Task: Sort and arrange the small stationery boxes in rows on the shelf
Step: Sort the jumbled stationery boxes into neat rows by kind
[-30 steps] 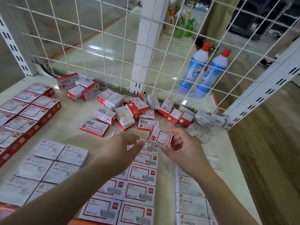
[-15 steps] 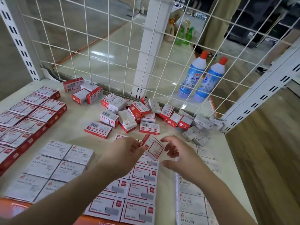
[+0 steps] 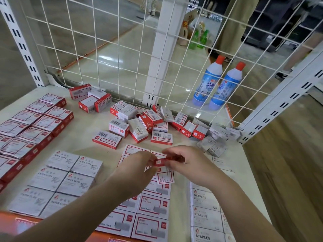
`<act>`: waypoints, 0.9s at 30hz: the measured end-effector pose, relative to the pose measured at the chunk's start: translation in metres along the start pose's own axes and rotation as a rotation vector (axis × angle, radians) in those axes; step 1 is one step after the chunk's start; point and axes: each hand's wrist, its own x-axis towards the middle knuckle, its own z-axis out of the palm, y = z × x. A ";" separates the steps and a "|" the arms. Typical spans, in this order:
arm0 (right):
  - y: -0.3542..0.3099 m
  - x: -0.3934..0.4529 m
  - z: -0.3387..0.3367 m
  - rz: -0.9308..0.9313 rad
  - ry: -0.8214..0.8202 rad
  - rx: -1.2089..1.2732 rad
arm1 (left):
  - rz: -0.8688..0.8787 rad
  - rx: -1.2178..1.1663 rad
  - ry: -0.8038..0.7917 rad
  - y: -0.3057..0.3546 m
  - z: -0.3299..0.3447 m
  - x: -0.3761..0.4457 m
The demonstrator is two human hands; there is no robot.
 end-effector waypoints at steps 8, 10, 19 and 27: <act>0.010 -0.003 0.003 0.046 0.305 0.123 | -0.058 -0.093 -0.092 -0.005 0.008 -0.004; 0.009 -0.002 0.004 0.065 0.385 0.198 | -0.070 -0.142 -0.122 -0.004 0.011 -0.004; 0.011 -0.004 0.015 0.097 0.332 0.299 | -0.092 -0.411 0.009 -0.003 0.015 -0.002; 0.012 -0.010 0.018 0.065 0.194 0.350 | -0.075 -0.566 0.112 -0.010 0.006 0.001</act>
